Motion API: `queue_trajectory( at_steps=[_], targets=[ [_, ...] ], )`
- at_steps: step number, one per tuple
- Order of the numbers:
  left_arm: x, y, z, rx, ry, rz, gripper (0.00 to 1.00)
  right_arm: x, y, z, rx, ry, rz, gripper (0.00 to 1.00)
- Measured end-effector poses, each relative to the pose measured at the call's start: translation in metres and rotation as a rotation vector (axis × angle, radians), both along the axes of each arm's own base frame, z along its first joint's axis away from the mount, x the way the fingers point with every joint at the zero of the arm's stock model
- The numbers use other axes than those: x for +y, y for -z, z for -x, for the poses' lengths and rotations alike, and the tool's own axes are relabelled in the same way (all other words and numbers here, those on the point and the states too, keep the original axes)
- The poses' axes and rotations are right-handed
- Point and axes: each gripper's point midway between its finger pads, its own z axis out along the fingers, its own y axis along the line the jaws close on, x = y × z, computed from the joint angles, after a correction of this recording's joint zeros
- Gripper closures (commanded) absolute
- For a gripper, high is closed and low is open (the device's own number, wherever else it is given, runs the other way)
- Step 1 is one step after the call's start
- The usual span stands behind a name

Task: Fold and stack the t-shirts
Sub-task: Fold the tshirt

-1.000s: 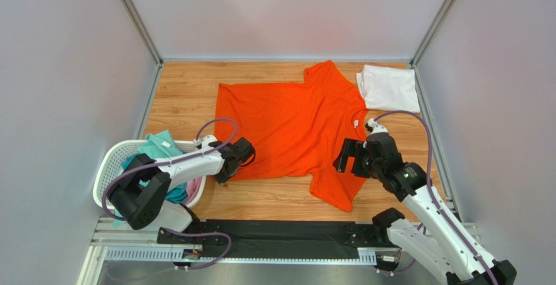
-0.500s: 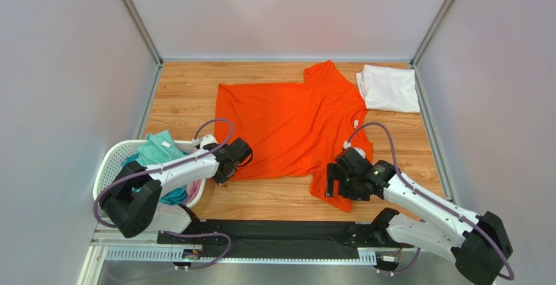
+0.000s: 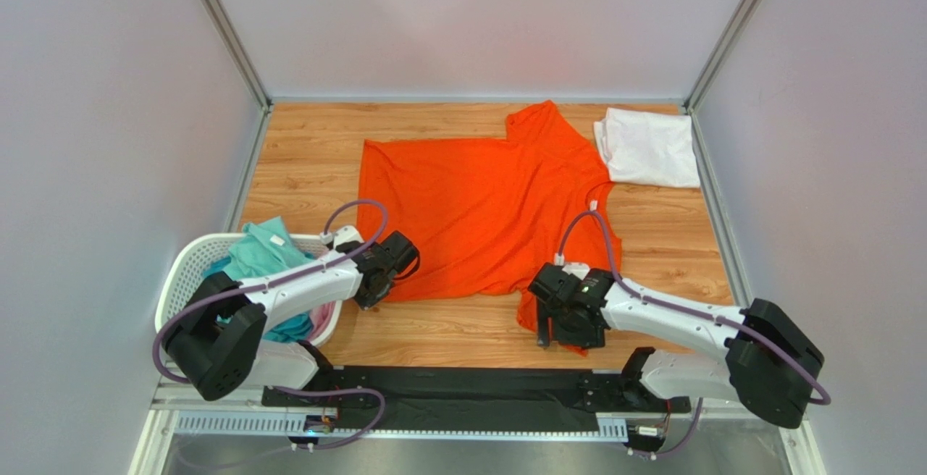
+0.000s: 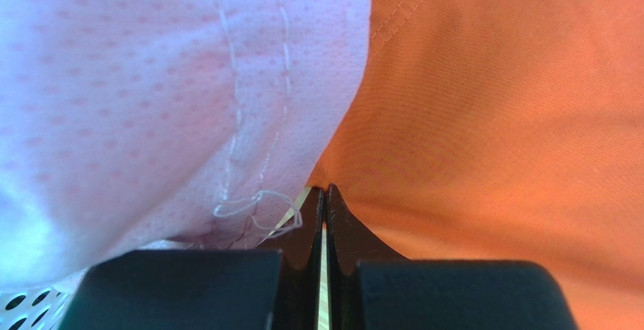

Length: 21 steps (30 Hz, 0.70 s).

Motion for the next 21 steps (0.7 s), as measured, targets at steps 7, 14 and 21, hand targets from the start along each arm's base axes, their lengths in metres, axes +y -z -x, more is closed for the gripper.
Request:
queue_trajectory(
  at_steps=[7, 14, 21],
  targets=[
    [0.000, 0.000, 0.001, -0.002, 0.001, 0.006, 1.00, 0.000, 0.004, 0.000, 0.006, 0.031, 0.015, 0.59],
    [0.000, -0.001, 0.001, 0.001, 0.014, 0.003, 1.00, -0.005, 0.003, 0.001, -0.013, 0.056, 0.007, 1.00],
    [-0.002, -0.010, -0.001, -0.024, 0.039, 0.022, 1.00, -0.006, -0.011, -0.007, -0.092, 0.067, -0.042, 1.00]
  ],
)
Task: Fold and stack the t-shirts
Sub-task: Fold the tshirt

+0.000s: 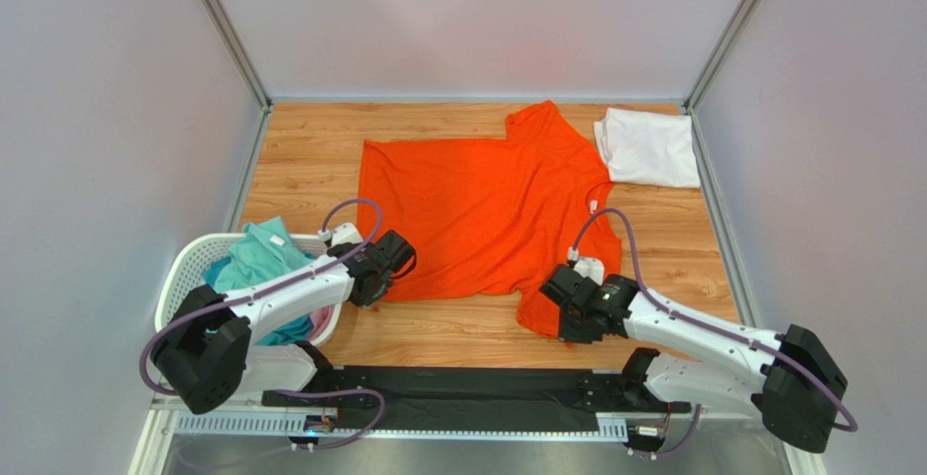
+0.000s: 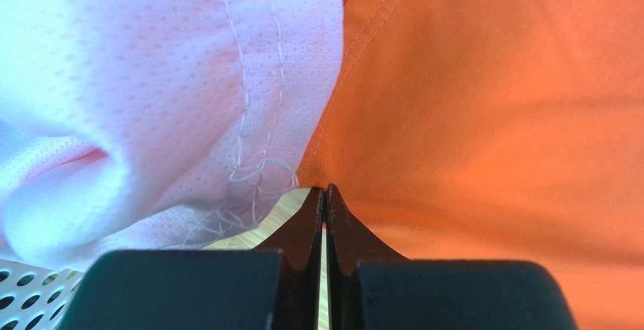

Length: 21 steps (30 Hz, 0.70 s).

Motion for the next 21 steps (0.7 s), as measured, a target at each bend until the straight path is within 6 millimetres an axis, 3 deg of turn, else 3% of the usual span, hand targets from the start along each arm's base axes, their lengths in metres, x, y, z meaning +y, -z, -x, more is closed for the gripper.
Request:
queue_trajectory(
  at_steps=[9, 21],
  targets=[
    [-0.003, -0.016, -0.005, -0.045, 0.037, 0.026, 1.00, 0.006, -0.044, -0.032, -0.167, -0.015, -0.055, 1.00],
    [-0.015, -0.049, -0.033, -0.128, 0.042, 0.049, 1.00, -0.013, -0.106, -0.098, -0.350, 0.073, -0.039, 1.00]
  ],
)
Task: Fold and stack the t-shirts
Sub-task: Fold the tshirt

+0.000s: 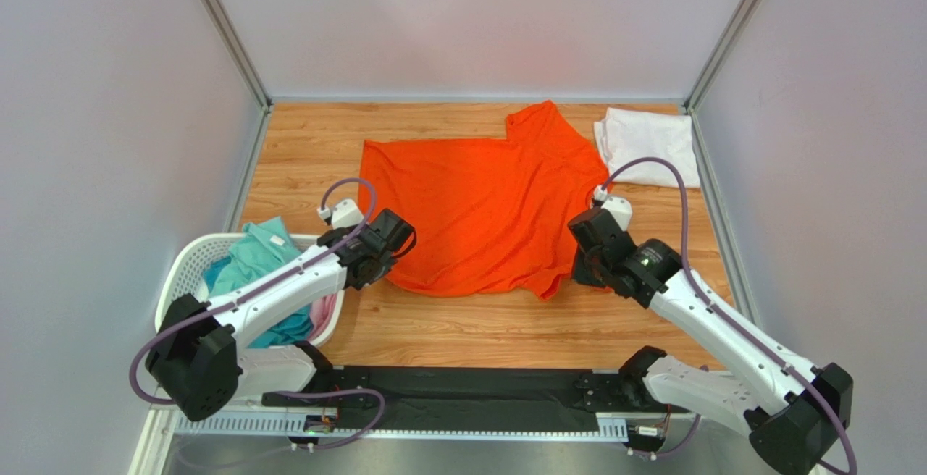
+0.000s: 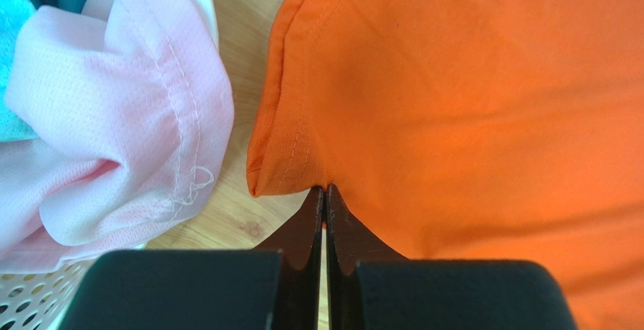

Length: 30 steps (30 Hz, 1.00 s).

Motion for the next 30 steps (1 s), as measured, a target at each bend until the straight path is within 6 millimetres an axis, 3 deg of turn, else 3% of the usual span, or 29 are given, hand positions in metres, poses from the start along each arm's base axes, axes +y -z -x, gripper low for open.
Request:
queue_trajectory(
  at_steps=[9, 17, 30],
  targets=[
    [0.009, -0.009, -0.016, 0.016, -0.051, 0.000, 1.00, -0.020, -0.026, -0.040, -0.046, 0.047, 0.032, 1.00],
    [0.007, -0.031, -0.048, -0.008, -0.037, 0.005, 1.00, -0.022, -0.041, -0.079, -0.067, 0.032, 0.030, 1.00],
    [0.016, -0.022, -0.088, 0.062, -0.043, -0.008, 1.00, -0.035, -0.037, -0.132, -0.029, 0.018, 0.022, 1.00]
  ],
)
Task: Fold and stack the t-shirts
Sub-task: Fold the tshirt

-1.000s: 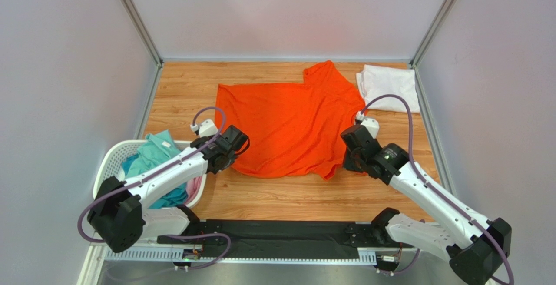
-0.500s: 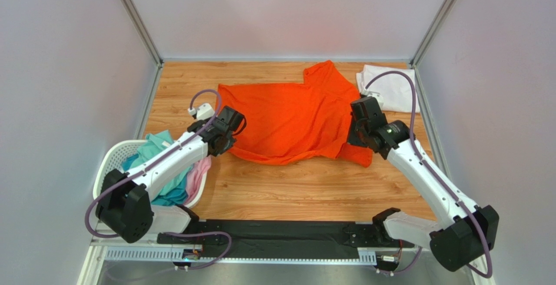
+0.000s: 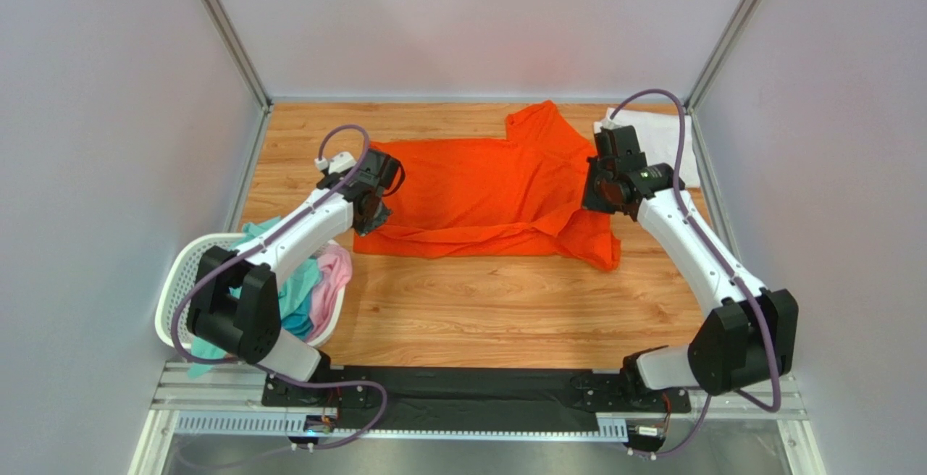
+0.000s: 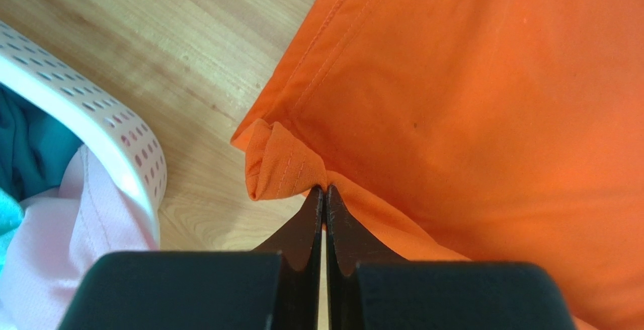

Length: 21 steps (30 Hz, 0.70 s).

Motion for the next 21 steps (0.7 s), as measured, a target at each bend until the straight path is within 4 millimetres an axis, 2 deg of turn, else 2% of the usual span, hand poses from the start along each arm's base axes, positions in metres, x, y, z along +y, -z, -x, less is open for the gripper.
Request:
queue_trajectory(
  at_steps=[9, 13, 21],
  targets=[
    [0.002, 0.008, -0.022, 0.024, -0.005, -0.005, 1.00, -0.003, 0.013, -0.032, 0.039, -0.049, 0.023, 1.00],
    [0.005, 0.018, -0.027, 0.058, -0.013, -0.011, 1.00, 0.000, 0.020, -0.049, 0.055, -0.088, 0.033, 1.00],
    [0.006, 0.032, -0.041, 0.094, -0.019, -0.021, 0.99, 0.003, 0.046, -0.100, 0.079, -0.195, 0.090, 1.00]
  ],
)
